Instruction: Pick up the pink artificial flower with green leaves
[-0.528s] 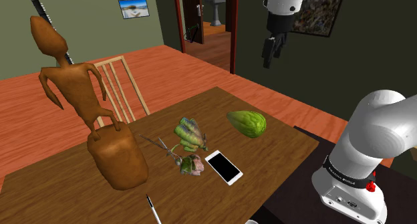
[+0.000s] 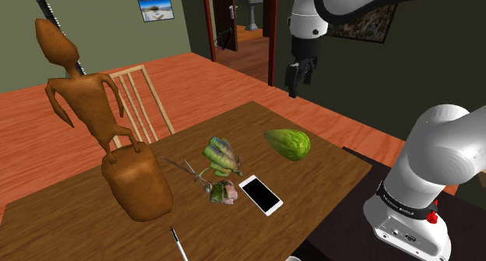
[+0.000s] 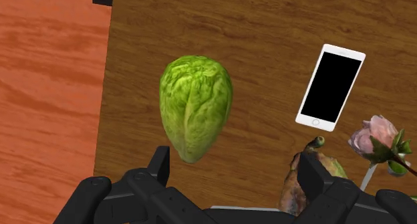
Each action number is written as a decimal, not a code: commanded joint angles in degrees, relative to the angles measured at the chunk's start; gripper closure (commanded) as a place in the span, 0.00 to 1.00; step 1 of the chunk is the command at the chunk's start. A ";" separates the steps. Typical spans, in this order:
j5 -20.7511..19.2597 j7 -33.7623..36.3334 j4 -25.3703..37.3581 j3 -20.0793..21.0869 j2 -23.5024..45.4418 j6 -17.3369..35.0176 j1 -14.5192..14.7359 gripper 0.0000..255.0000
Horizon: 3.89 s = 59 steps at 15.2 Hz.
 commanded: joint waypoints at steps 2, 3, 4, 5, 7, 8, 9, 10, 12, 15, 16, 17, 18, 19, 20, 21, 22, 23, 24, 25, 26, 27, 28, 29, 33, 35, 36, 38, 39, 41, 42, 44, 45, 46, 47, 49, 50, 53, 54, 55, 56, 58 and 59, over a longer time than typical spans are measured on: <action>1.93 4.96 -0.72 3.65 3.15 2.82 0.82 0.00; 2.47 6.55 -0.62 4.85 4.46 3.69 1.02 0.00; 2.95 8.15 -0.43 6.04 5.85 4.57 1.21 0.00; 3.40 9.75 -0.17 7.24 7.31 5.45 1.36 0.00; 4.08 12.98 0.58 9.59 10.47 7.22 1.61 0.00; 4.32 14.62 1.07 10.75 12.15 8.10 1.70 0.00; 4.48 16.27 1.63 11.92 13.91 8.97 1.76 0.00; 4.55 17.95 2.27 13.05 15.73 9.83 1.81 0.00; 4.41 21.38 3.76 15.30 19.59 11.50 1.83 0.00; 3.38 26.79 6.56 18.48 25.87 13.80 1.82 0.00; 2.79 28.67 7.64 19.46 28.09 14.50 1.84 0.00; 2.08 30.60 8.79 20.38 30.38 15.15 1.89 0.00; 1.25 32.56 10.01 21.22 32.73 15.75 1.99 0.00; 0.30 34.56 11.31 22.00 35.14 16.29 2.13 0.00; -0.75 36.58 12.69 22.66 37.61 16.76 2.37 0.00; -1.89 38.61 14.14 23.21 40.11 17.17 2.71 0.00; -3.10 40.63 15.67 23.65 42.65 17.50 3.13 0.00; -4.35 42.63 17.28 23.98 45.22 17.75 3.64 0.00; -5.61 44.58 18.97 24.17 47.79 17.92 4.28 0.00; -6.86 46.46 20.74 24.22 50.36 18.02 5.05 0.00; -8.07 48.25 22.59 24.15 52.91 18.05 5.92 0.00; -9.20 49.94 24.52 23.95 55.44 18.00 6.91 0.00; -10.27 51.53 26.53 23.67 57.94 17.89 7.95 0.00; -10.52 51.93 27.11 23.49 58.63 17.85 8.34 0.00; -11.78 52.70 26.24 22.85 60.53 20.33 8.86 0.00; -12.46 53.12 25.88 22.51 61.53 21.55 9.12 0.00; -13.00 53.45 25.64 22.23 62.34 22.49 9.34 0.00; -13.00 53.44 25.63 22.22 62.34 22.49 9.34 0.00; -13.01 53.49 25.62 22.23 62.36 22.51 9.37 1.00; -13.02 53.47 25.63 22.22 62.36 22.51 9.36 1.00; -13.02 53.46 25.64 22.22 62.37 22.50 9.36 1.00; -13.03 53.47 25.64 22.21 62.38 22.51 9.36 1.00; -13.04 53.48 25.66 22.21 62.40 22.52 9.37 1.00; -13.03 53.48 25.65 22.22 62.38 22.51 9.37 1.00; -13.02 53.49 25.64 22.22 62.38 22.51 9.37 1.00; -12.65 53.23 25.78 22.41 61.82 21.90 9.20 1.00; -12.32 53.03 25.95 22.59 61.31 21.29 9.06 1.00; -11.32 52.42 26.52 23.08 59.83 19.46 8.67 1.00; -11.00 52.22 26.74 23.23 59.36 18.84 8.55 1.00; -10.68 52.03 26.97 23.37 58.89 18.21 8.44 1.00; -10.37 51.84 27.21 23.51 58.43 17.58 8.33 1.00; -9.77 51.47 27.74 23.76 57.53 16.31 8.12 1.00; -9.48 51.29 28.02 23.88 57.10 15.67 8.02 1.00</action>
